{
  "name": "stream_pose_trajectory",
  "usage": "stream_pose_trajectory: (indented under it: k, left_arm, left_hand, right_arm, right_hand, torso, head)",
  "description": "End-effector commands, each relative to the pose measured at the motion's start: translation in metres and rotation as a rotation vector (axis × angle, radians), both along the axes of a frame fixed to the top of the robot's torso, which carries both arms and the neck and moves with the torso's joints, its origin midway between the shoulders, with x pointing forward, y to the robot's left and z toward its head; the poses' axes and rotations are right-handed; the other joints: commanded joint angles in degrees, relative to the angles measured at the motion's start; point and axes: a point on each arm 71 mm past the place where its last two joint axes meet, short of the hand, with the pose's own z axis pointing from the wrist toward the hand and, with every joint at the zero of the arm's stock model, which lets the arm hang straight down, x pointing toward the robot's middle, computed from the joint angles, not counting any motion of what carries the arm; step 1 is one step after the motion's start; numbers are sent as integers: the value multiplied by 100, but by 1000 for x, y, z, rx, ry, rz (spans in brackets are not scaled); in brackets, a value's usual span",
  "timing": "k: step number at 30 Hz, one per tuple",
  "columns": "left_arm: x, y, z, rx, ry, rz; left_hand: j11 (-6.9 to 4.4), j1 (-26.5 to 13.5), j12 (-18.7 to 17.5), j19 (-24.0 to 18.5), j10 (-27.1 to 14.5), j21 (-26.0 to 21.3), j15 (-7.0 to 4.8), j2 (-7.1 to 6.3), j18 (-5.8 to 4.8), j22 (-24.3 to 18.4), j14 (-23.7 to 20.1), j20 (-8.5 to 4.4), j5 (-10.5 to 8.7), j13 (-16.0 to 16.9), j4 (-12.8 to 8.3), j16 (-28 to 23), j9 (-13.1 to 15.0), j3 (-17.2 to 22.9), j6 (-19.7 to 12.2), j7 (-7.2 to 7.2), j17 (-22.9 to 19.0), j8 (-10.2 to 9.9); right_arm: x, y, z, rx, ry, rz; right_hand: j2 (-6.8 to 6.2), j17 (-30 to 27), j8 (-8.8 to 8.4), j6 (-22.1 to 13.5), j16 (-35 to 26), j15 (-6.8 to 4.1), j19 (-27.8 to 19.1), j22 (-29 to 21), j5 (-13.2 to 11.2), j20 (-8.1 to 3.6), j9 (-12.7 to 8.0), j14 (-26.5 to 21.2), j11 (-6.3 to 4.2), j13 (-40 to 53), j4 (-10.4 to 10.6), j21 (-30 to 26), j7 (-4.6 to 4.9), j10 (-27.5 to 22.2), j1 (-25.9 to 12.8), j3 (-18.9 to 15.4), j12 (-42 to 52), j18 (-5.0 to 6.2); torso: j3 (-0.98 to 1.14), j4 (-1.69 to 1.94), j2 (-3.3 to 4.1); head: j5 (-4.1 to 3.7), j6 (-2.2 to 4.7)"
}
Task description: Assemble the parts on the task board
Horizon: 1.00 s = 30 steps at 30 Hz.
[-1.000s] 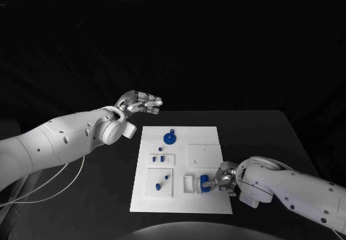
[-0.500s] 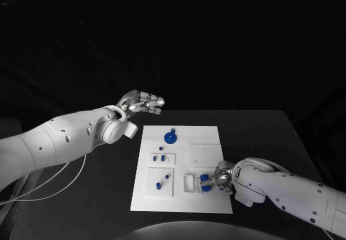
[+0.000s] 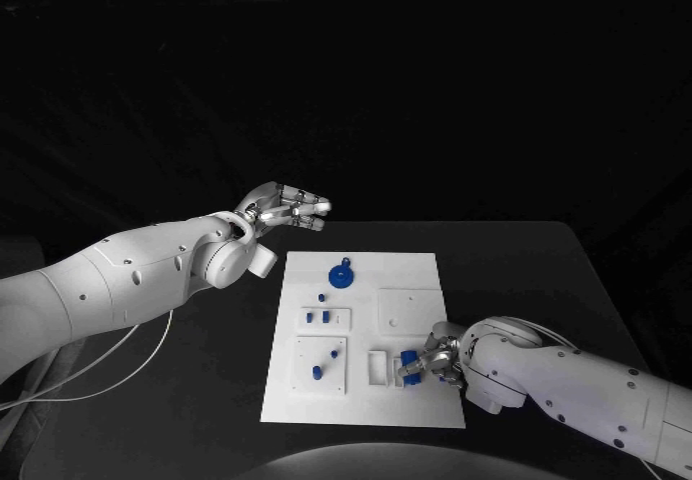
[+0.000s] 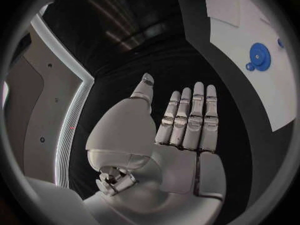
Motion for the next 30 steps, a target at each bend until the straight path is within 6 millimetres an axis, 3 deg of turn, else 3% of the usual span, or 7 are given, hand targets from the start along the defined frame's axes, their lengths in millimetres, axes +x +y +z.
stream_pose_trajectory:
  k: [1, 3, 7, 14, 22, 24, 30]
  left_arm:
    - [-1, -3, 0, -5, 7, -25]
    - [-1, -3, 0, -4, 8, -25]
    - [-1, -2, -1, -2, 10, -25]
    - [0, -1, -1, 1, 14, -26]
    - [0, 0, -2, 5, 19, -28]
    - [0, 0, -2, 6, 20, -29]
    - [0, 1, -2, 7, 22, -30]
  left_hand:
    - [30, 40, -15, -47, -30, 9, 27, 27, -51, 10, -13, 9, -19, -1, 7, -19, -2, -34, -23, 1, 6, 3]
    - [30, 41, -15, -43, -29, 12, 27, 32, -49, 12, -13, 9, -19, -1, 8, -20, -2, -35, -22, 1, 6, 3]
    - [32, 43, -15, -43, -31, 13, 27, 36, -47, 12, -13, 9, -18, -1, 7, -20, -1, -38, -18, 7, 6, 3]
    - [39, 44, -15, -40, -36, 16, 29, 45, -42, 13, -18, 11, -18, -1, 6, -20, -1, -42, -12, 14, 6, 3]
    - [43, 43, -15, -33, -43, 19, 30, 57, -35, 14, -16, 13, -18, -1, 8, -19, -2, -47, -9, 24, 7, 2]
    - [42, 42, -15, -34, -42, 19, 31, 72, -34, 14, -20, 14, -17, -1, 9, -21, -1, -47, -7, 26, 6, 3]
    - [42, 42, -15, -34, -42, 19, 31, 72, -34, 14, -20, 14, -17, -1, 9, -21, -1, -47, -7, 26, 6, 3]
  right_arm:
    - [-9, 1, -11, -23, 16, 16]
    - [-9, 0, -11, -22, 8, 10]
    - [-10, -2, -9, -1, 3, -18]
    - [-14, -7, -1, 72, 5, -73]
    - [-15, -7, 17, 142, 11, -95]
    - [-15, -6, 21, 158, 9, -97]
    - [-15, -4, 28, 180, 2, -97]
  right_hand:
    - [181, 22, -74, -127, -9, 4, 283, 458, 587, 20, -3136, 27, -10, 0, -316, 47, 100, -47, 283, 178, -12, 54]
    - [278, 28, -72, -81, -14, -8, 282, 461, 783, 12, -3171, 24, -32, 2, -526, 60, 97, -59, 350, 341, -16, 50]
    - [389, 45, -72, 32, -21, -25, 279, 469, 877, -12, -3246, 28, -56, 10, -974, 111, 80, -52, 133, 877, -10, 31]
    - [438, 50, -73, 162, -45, -38, 253, 480, 1000, -32, -3373, 30, -73, -51, -1251, 205, 51, -29, -31, 882, -66, -20]
    - [455, 53, -70, 254, -56, -37, 242, 479, 935, -29, -3495, 35, -85, -59, -1220, 240, 20, -13, -136, 760, -55, -27]
    - [479, 52, -76, 294, -59, -38, 236, 477, 904, -29, -3518, 41, -85, -63, -1159, 236, 4, -6, -85, 530, -52, -38]
    - [497, 56, -71, 362, -63, -44, 234, 477, 899, -38, -3552, 39, -95, -75, -1146, 237, -11, -5, -22, 435, -60, -43]
  torso:
    - [2, 0, 1]
    - [1, -1, 0]
    - [3, -8, 2]
    - [1, -8, 0]
    - [-11, -17, -7]
    - [-11, -15, -6]
    - [-5, -4, 2]
  head:
    - [5, -5]
    - [13, 5]
    - [30, 9]
    - [32, 16]
    - [27, 24]
    - [29, 31]
    - [39, 35]
